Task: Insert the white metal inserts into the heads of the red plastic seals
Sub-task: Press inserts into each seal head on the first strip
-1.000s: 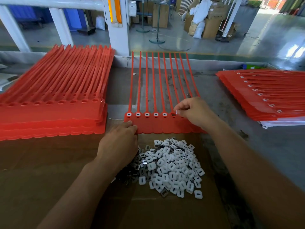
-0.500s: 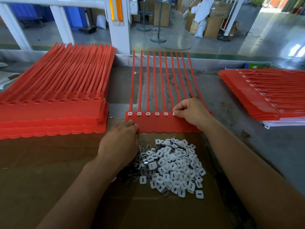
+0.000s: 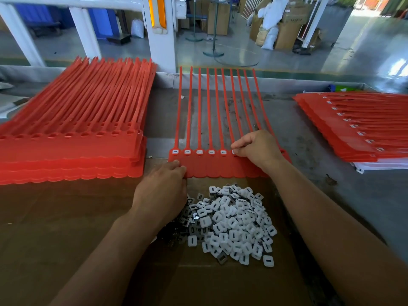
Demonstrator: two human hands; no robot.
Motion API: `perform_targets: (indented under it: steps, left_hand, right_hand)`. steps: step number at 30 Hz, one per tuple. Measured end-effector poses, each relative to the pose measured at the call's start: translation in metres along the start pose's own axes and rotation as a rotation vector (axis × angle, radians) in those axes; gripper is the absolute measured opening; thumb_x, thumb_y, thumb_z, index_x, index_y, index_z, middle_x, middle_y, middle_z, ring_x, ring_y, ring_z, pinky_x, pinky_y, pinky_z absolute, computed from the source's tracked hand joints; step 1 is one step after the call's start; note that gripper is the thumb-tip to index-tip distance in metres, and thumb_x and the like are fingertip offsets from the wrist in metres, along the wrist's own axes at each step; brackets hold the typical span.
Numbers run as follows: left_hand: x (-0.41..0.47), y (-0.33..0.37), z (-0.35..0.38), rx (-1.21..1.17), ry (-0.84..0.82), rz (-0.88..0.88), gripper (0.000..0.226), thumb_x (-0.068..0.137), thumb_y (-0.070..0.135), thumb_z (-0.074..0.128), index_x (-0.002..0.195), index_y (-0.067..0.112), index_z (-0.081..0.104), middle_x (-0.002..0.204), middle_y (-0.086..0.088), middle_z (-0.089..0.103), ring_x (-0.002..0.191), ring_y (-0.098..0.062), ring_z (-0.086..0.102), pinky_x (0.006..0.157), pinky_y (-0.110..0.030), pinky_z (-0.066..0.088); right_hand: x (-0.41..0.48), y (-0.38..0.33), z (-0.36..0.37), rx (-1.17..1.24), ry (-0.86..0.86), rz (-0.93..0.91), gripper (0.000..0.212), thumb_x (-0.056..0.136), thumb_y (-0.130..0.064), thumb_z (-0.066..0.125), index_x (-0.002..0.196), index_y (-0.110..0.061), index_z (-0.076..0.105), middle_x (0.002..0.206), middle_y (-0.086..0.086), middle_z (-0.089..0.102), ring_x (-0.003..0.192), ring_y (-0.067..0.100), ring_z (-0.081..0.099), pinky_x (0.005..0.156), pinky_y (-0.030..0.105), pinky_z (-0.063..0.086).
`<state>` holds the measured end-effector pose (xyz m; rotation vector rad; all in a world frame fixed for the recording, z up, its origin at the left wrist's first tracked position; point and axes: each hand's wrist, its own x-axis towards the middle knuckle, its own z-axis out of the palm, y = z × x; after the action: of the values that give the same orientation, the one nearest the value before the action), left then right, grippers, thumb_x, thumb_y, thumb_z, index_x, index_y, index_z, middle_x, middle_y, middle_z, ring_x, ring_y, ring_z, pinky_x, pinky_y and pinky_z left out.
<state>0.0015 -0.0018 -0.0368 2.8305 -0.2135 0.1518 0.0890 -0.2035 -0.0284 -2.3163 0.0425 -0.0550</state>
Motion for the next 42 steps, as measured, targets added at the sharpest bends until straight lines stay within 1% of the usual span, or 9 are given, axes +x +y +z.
perform_targets:
  steps: [5, 12, 17, 24, 26, 28, 31, 33, 42]
  left_hand:
    - [0.000, -0.002, 0.001, -0.004, 0.004, 0.007, 0.035, 0.092, 0.020, 0.042, 0.123, 0.016, 0.055, 0.134, 0.000, 0.049, 0.122, -0.017, 0.045, 0.100, -0.029, 0.035]
    - [-0.001, -0.001, 0.001, -0.004, 0.016, 0.003, 0.031, 0.091, 0.019, 0.043, 0.117, 0.015, 0.059, 0.130, 0.000, 0.052, 0.118, -0.019, 0.048, 0.097, -0.031, 0.039]
    - [-0.001, -0.001, 0.000, 0.002, 0.009, 0.006, 0.032, 0.092, 0.020, 0.042, 0.119, 0.016, 0.058, 0.133, 0.000, 0.050, 0.120, -0.018, 0.046, 0.098, -0.031, 0.038]
    - [0.000, -0.001, 0.000, 0.003, 0.009, 0.007, 0.030, 0.092, 0.020, 0.042, 0.116, 0.016, 0.059, 0.127, 0.001, 0.053, 0.116, -0.017, 0.049, 0.094, -0.029, 0.039]
    - [0.000, -0.001, 0.000, 0.002, 0.008, 0.009, 0.029, 0.092, 0.019, 0.041, 0.115, 0.015, 0.059, 0.126, 0.000, 0.054, 0.115, -0.017, 0.049, 0.094, -0.029, 0.039]
    - [0.001, -0.001, 0.001, -0.001, 0.007, 0.010, 0.030, 0.092, 0.019, 0.041, 0.116, 0.015, 0.059, 0.127, 0.000, 0.053, 0.116, -0.018, 0.048, 0.096, -0.029, 0.038]
    - [0.001, -0.001, 0.000, -0.006, 0.009, 0.006, 0.032, 0.092, 0.020, 0.041, 0.119, 0.015, 0.058, 0.131, 0.000, 0.051, 0.119, -0.017, 0.047, 0.098, -0.028, 0.036]
    - [0.001, -0.001, 0.001, -0.007, 0.010, 0.005, 0.032, 0.092, 0.020, 0.041, 0.120, 0.015, 0.057, 0.132, 0.000, 0.050, 0.120, -0.017, 0.046, 0.099, -0.028, 0.036]
    - [0.001, 0.000, 0.001, -0.002, 0.013, -0.005, 0.033, 0.092, 0.021, 0.042, 0.121, 0.017, 0.056, 0.135, 0.002, 0.048, 0.121, -0.016, 0.045, 0.098, -0.028, 0.036]
  right_hand:
    - [0.010, -0.009, -0.003, -0.033, -0.048, 0.136, 0.026, 0.067, -0.009, 0.080, 0.059, -0.029, 0.065, 0.094, 0.000, 0.071, 0.099, 0.012, 0.060, 0.085, 0.023, 0.042]
    - [0.016, -0.012, -0.007, -0.013, -0.104, 0.192, 0.016, 0.073, -0.003, 0.067, 0.072, -0.018, 0.069, 0.095, 0.005, 0.069, 0.100, 0.025, 0.063, 0.084, 0.031, 0.049]
    - [0.010, -0.009, -0.003, -0.070, -0.059, 0.126, 0.016, 0.071, -0.013, 0.078, 0.069, -0.025, 0.067, 0.102, 0.003, 0.070, 0.100, 0.016, 0.061, 0.090, 0.028, 0.047]
    - [-0.013, -0.006, -0.011, -0.046, -0.067, -0.059, 0.025, 0.080, -0.018, 0.071, 0.105, -0.017, 0.066, 0.097, -0.009, 0.062, 0.090, 0.005, 0.056, 0.080, 0.020, 0.041]
    - [-0.026, -0.011, -0.017, -0.076, -0.101, -0.150, 0.016, 0.081, -0.019, 0.070, 0.096, -0.021, 0.066, 0.086, -0.017, 0.060, 0.080, -0.003, 0.055, 0.071, 0.013, 0.040]
    - [-0.040, -0.019, -0.023, -0.148, -0.279, -0.190, 0.010, 0.081, -0.022, 0.070, 0.082, -0.030, 0.064, 0.078, -0.021, 0.058, 0.074, -0.009, 0.053, 0.062, 0.009, 0.035]
    - [-0.053, -0.026, -0.026, -0.301, -0.517, -0.209, 0.015, 0.079, -0.023, 0.071, 0.074, -0.035, 0.062, 0.078, -0.021, 0.059, 0.077, -0.007, 0.055, 0.066, 0.011, 0.039]
    - [-0.056, -0.025, -0.026, -0.351, -0.540, -0.191, 0.013, 0.079, -0.022, 0.071, 0.076, -0.033, 0.064, 0.077, -0.021, 0.059, 0.078, -0.006, 0.055, 0.070, 0.012, 0.042]
    - [-0.059, -0.022, -0.027, -0.376, -0.513, -0.160, 0.016, 0.081, -0.026, 0.070, 0.070, -0.027, 0.058, 0.072, -0.015, 0.057, 0.070, -0.002, 0.053, 0.058, 0.013, 0.035]
